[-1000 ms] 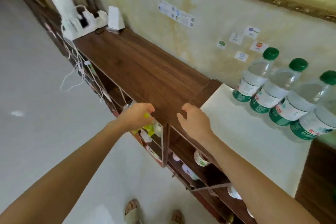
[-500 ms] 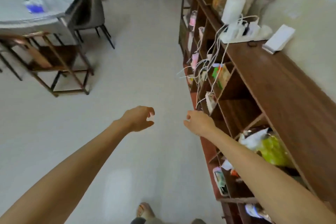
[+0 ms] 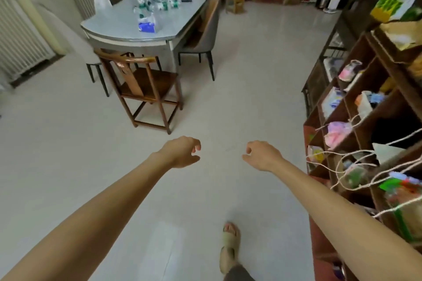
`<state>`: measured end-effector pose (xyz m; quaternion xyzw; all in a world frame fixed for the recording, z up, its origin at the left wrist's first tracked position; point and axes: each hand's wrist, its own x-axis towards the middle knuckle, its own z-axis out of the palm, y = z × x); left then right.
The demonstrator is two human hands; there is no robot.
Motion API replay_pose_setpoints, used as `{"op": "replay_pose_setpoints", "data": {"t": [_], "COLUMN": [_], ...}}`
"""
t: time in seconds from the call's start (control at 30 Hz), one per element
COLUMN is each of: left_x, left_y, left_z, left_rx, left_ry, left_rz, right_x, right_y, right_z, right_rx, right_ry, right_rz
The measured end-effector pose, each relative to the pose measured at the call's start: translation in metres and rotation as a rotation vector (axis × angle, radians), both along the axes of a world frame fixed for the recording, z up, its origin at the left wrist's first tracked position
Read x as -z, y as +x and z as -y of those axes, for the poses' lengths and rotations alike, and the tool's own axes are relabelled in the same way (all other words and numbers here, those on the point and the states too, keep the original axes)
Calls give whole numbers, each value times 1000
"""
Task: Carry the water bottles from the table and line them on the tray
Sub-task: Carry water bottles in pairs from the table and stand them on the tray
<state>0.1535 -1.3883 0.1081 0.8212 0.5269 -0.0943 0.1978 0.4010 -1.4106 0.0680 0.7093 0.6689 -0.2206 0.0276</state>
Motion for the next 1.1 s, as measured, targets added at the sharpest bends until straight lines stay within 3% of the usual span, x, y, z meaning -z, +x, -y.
{"op": "replay_pose_setpoints", "data": {"t": [0.47, 1.1], "left_x": [-20, -4], "left_y": [2, 16], "left_z": [-365, -890], "left_rx": [-192, -79], "left_ry": [-8, -44], "left_rz": [44, 95], "right_x": [-37, -34], "right_y": [-3, 7], "right_z": [-417, -886], "right_rx": [-148, -9], "right_ry": [50, 43], "right_rz": [-18, -29]}}
